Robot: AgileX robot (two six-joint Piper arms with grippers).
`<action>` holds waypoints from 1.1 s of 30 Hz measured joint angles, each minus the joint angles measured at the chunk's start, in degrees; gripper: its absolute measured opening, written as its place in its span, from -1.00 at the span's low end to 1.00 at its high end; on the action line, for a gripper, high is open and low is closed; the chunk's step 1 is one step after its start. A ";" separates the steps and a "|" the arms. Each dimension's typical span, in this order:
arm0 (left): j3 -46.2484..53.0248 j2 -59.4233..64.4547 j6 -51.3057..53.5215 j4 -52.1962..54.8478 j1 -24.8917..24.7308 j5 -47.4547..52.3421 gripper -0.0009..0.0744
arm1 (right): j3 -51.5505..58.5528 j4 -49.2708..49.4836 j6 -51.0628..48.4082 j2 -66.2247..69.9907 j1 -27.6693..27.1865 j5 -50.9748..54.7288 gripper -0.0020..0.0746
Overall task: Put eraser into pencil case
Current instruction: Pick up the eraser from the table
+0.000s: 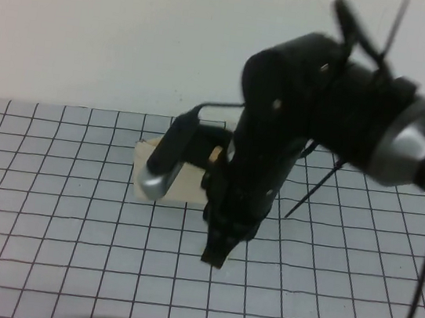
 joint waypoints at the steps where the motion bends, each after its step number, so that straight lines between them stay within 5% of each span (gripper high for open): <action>1: 0.00 0.00 0.00 0.00 0.00 0.00 -0.98 | 0.00 -0.37 0.27 1.01 0.41 0.00 -0.82; 4: 0.00 0.00 0.00 0.00 0.00 0.00 -0.98 | 0.00 -1.24 3.74 3.98 0.63 0.00 -0.60; 9: 0.00 0.00 0.00 0.00 0.00 0.00 -0.98 | -0.03 -4.27 18.62 8.20 0.51 -3.78 0.25; 12: 0.00 0.00 0.00 0.00 0.00 0.00 -0.98 | -0.98 -4.67 26.42 10.21 -0.11 -5.86 0.47; 18: 0.00 0.00 0.00 -0.04 0.00 0.00 -0.98 | -4.89 -2.87 36.87 14.60 -3.71 -6.72 0.55; 33: 0.00 0.00 0.00 -0.13 0.00 0.00 -0.98 | -9.67 0.03 39.57 22.18 -4.87 -8.15 0.51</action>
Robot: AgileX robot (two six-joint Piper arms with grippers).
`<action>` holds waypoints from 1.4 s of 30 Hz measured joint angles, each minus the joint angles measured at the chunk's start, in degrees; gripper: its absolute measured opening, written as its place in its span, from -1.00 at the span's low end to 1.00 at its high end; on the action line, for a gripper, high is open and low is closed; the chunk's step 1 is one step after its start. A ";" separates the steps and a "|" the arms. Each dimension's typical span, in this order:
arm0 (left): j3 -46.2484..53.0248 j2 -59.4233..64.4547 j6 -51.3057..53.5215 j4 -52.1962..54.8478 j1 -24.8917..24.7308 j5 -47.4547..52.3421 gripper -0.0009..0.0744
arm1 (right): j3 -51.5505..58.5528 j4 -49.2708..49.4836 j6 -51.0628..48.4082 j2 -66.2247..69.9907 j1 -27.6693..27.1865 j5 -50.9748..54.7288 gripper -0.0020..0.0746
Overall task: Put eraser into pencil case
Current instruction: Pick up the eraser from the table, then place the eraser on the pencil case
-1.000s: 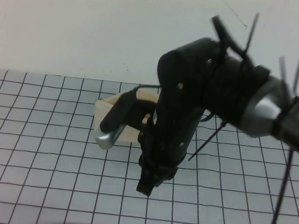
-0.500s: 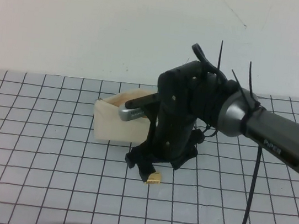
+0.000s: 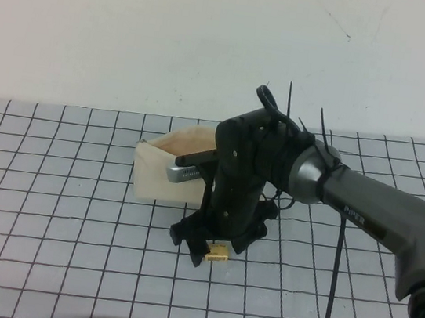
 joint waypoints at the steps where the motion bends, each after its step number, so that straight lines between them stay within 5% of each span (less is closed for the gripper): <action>1: 0.00 0.00 0.00 0.00 0.00 0.00 -0.98 | 0.01 0.00 0.00 0.05 0.00 0.00 0.47; 7: 0.00 0.00 0.00 0.00 0.00 0.00 -0.98 | -0.46 -0.18 0.00 0.18 0.00 -0.04 -0.11; 24: 0.00 0.00 0.00 0.00 0.00 0.00 -0.98 | -9.68 7.74 -14.38 -9.76 0.45 8.13 -0.11; 38: 0.00 0.00 0.00 0.00 0.00 0.00 -0.98 | -9.90 -2.91 -18.44 -7.73 0.03 -14.44 -0.11; 42: 0.00 0.00 0.00 0.00 0.00 0.00 -0.98 | -9.90 -2.91 -17.54 -6.39 -1.19 -15.01 0.06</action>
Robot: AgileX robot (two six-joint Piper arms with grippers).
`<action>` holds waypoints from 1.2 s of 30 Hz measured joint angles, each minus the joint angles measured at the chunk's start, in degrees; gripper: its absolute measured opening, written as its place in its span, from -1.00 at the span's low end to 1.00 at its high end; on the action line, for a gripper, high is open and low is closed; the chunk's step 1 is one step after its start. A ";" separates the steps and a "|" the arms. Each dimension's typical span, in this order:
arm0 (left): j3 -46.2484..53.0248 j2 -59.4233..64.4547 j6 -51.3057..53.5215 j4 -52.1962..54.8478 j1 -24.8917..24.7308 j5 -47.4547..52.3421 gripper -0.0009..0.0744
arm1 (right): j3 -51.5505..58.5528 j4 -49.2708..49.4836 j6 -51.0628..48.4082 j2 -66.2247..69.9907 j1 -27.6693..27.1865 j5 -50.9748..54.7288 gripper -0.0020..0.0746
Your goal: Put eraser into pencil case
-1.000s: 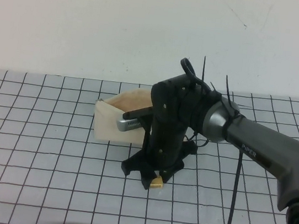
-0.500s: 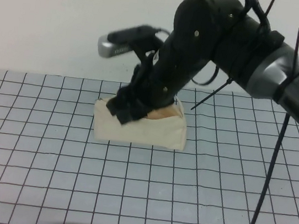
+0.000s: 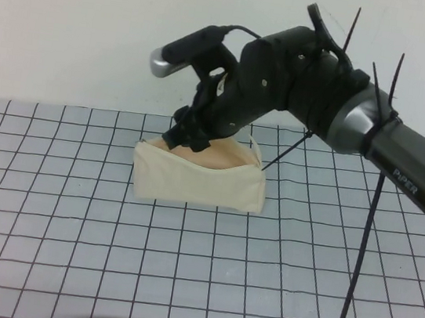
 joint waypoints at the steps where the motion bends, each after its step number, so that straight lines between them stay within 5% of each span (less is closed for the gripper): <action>1: 0.00 0.00 0.00 0.00 0.00 0.00 -0.98 | 0.00 -0.33 0.85 0.27 -0.33 0.00 0.11; 7: 0.00 0.00 0.00 0.00 0.00 0.00 -0.98 | 0.00 -0.53 3.85 -1.09 -1.99 4.10 0.09; 12: 0.00 0.00 0.00 0.00 0.00 0.00 -0.98 | 0.00 -0.53 2.15 -6.80 -2.07 10.48 -0.65; 16: 0.00 0.00 0.00 0.00 0.00 0.00 -0.98 | 0.00 -0.53 -2.98 -12.77 -2.07 14.97 -0.89; 25: 0.00 0.00 0.00 0.00 0.00 0.00 -0.98 | 7.08 2.28 -8.78 -28.16 -2.07 19.63 -0.95; 36: 0.00 0.00 0.00 0.00 0.00 0.00 -0.98 | 45.66 15.12 -15.11 -59.35 -2.07 2.76 -0.95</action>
